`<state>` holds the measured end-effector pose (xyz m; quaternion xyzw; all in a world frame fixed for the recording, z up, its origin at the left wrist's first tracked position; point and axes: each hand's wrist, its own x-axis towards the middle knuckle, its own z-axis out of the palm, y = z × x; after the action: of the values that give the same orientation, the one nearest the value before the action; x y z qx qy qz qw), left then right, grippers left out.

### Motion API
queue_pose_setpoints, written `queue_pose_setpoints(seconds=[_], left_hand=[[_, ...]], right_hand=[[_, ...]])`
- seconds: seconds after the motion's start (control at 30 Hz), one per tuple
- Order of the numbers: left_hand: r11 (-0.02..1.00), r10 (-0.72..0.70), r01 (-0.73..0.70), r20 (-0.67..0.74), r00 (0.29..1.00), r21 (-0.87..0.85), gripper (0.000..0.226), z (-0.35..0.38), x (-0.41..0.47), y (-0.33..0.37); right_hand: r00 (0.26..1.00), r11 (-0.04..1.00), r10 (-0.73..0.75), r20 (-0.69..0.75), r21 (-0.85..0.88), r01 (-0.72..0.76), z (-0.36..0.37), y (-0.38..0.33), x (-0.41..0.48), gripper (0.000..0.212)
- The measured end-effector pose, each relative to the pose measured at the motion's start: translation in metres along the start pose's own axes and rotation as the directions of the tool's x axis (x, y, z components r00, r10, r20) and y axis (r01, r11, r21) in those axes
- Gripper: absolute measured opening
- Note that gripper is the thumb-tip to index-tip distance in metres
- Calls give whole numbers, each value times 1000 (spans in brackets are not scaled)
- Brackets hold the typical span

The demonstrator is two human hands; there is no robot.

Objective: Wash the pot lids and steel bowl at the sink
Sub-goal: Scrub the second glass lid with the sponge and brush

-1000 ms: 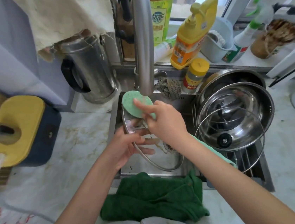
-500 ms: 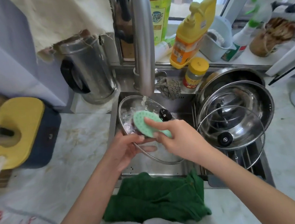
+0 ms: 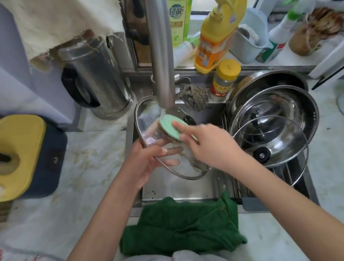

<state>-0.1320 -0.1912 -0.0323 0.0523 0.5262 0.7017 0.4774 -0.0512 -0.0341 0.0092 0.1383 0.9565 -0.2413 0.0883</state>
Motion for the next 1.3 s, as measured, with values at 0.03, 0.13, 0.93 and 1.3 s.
queue_pose_setpoints(seconds=[0.03,0.13,0.93,1.3], left_hand=[[1000,11,-10,-7,1000,10,76,1,1,-1],[999,32,-33,-49,998,-9,82,1,-1,-6],[999,-36,36,-33,999,-9,80,5,12,-17],[998,-45,45,5,999,33,82,-9,5,-10]], right_hand=[[1000,1000,13,-2,16,-13,-3,-5,12,43],[996,997,-45,76,-52,50,-9,7,-6,44],[986,953,-90,143,-276,128,-20,4,1,47],[970,963,-86,227,-232,140,-9,3,-27,47]])
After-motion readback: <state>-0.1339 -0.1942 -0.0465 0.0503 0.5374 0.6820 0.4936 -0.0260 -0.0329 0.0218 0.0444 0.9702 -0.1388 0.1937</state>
